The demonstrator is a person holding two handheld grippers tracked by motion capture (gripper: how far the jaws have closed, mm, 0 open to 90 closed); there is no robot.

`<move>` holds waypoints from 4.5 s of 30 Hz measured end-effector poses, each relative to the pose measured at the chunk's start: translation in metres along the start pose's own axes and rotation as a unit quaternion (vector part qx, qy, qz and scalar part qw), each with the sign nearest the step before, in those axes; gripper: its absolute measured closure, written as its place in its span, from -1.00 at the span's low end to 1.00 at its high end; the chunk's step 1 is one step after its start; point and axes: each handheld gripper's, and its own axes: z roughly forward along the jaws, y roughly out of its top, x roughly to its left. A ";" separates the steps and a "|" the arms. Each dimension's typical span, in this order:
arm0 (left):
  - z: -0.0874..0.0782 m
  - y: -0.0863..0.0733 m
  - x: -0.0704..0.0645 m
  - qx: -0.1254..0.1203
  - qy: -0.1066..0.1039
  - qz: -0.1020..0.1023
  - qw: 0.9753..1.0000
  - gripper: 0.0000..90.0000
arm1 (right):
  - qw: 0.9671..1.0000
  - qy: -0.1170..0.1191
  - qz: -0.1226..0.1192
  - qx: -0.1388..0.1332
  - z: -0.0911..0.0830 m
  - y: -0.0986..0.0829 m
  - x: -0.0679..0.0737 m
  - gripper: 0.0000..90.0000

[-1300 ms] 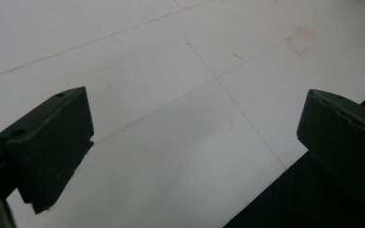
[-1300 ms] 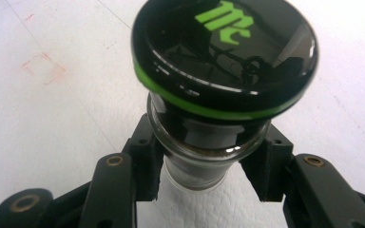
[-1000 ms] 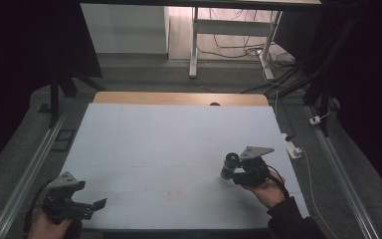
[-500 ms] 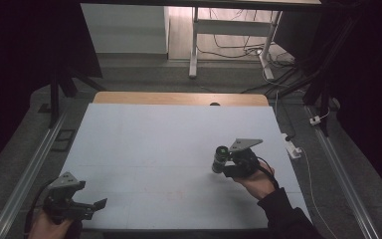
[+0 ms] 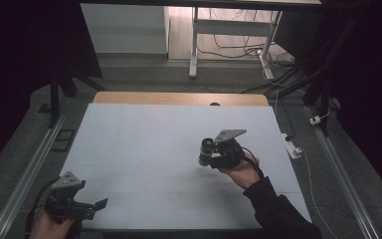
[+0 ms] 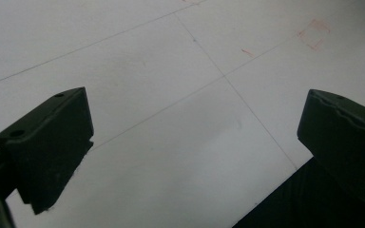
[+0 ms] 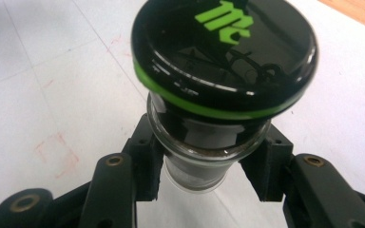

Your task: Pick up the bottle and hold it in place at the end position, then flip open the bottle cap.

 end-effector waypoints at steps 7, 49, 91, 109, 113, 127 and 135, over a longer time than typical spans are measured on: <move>0.000 0.000 0.001 0.002 -0.007 0.000 1.000 -1.00 | 1.000 0.004 -0.005 0.003 0.017 0.013 0.001 0.18; -0.001 -0.001 0.003 -0.001 -0.016 -0.005 1.000 -1.00 | 0.999 -0.016 -0.006 0.030 0.099 0.033 -0.006 0.18; 0.006 0.016 0.002 -0.032 -0.048 0.029 0.998 -1.00 | 1.000 -0.016 -0.011 0.018 0.101 0.025 -0.007 0.18; 0.037 0.056 -0.004 -0.039 -0.076 0.063 0.994 -1.00 | 1.000 -0.015 -0.009 0.014 0.101 0.025 -0.007 0.18; 0.046 0.068 -0.005 -0.026 -0.081 0.078 0.993 -1.00 | 1.000 -0.014 -0.009 0.014 0.101 0.025 -0.007 0.18; 0.073 0.106 -0.013 -0.037 -0.091 0.104 0.990 -1.00 | 1.000 -0.013 -0.010 0.012 0.101 0.024 -0.007 0.18; 0.088 0.123 -0.017 -0.043 -0.098 0.117 0.987 -1.00 | 1.000 -0.013 -0.011 0.013 0.101 0.024 -0.007 0.18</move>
